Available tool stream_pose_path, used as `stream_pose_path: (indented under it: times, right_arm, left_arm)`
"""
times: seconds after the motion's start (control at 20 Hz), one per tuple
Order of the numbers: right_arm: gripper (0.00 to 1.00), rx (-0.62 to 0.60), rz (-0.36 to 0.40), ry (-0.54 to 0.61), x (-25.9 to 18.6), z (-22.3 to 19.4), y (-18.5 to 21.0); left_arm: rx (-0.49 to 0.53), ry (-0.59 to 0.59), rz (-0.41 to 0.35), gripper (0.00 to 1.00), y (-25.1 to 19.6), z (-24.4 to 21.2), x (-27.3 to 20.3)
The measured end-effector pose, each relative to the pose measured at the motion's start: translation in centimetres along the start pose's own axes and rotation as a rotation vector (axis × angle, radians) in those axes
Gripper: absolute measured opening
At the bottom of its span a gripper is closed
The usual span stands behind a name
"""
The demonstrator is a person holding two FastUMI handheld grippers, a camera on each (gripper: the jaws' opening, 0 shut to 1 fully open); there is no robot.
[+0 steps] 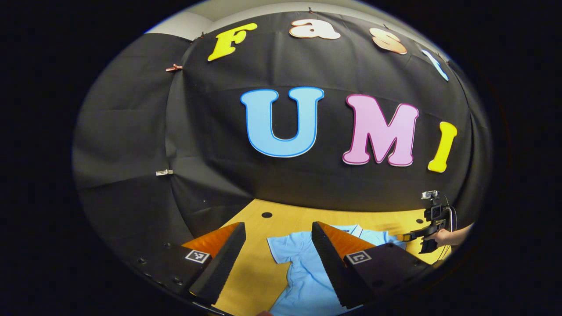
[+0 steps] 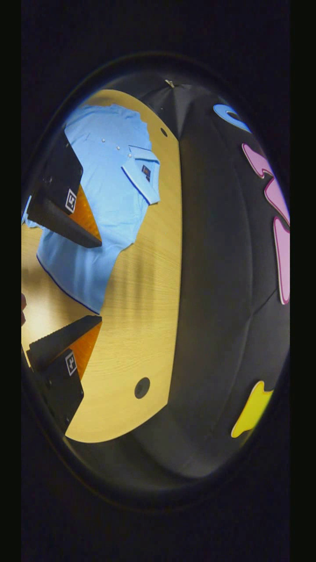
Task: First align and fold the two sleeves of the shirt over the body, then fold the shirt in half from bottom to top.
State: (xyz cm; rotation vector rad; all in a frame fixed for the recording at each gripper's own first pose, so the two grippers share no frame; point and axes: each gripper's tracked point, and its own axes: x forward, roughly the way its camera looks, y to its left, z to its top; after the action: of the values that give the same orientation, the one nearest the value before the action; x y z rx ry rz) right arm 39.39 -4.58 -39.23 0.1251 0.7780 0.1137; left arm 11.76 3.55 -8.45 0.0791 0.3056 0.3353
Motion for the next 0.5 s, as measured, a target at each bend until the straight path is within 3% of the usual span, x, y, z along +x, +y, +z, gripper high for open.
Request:
stream_pose_path:
  times: [0.2,0.3,0.35,0.4,0.5]
  right_arm:
    - [0.98,0.011,0.014,0.069,1.1,-1.6,0.6]
    - [0.48,0.012,0.031,0.081,0.8,-1.8,1.5]
    - [0.44,0.027,0.023,0.072,0.6,-1.6,1.8]
    - [0.1,0.039,0.018,0.073,1.0,-1.5,2.1]
    - [0.03,0.056,0.004,0.07,0.7,-1.2,2.1]
  left_arm:
    - [0.003,0.009,-0.003,0.97,-0.1,-0.1,0.5]
    - [-0.003,0.018,-0.012,0.96,0.0,-0.2,0.7]
    - [-0.001,0.022,-0.018,0.96,0.2,-0.2,0.7]
    - [0.003,0.02,-0.021,0.96,0.4,-0.2,0.8]
    - [0.007,0.011,-0.019,0.97,1.3,0.0,0.6]
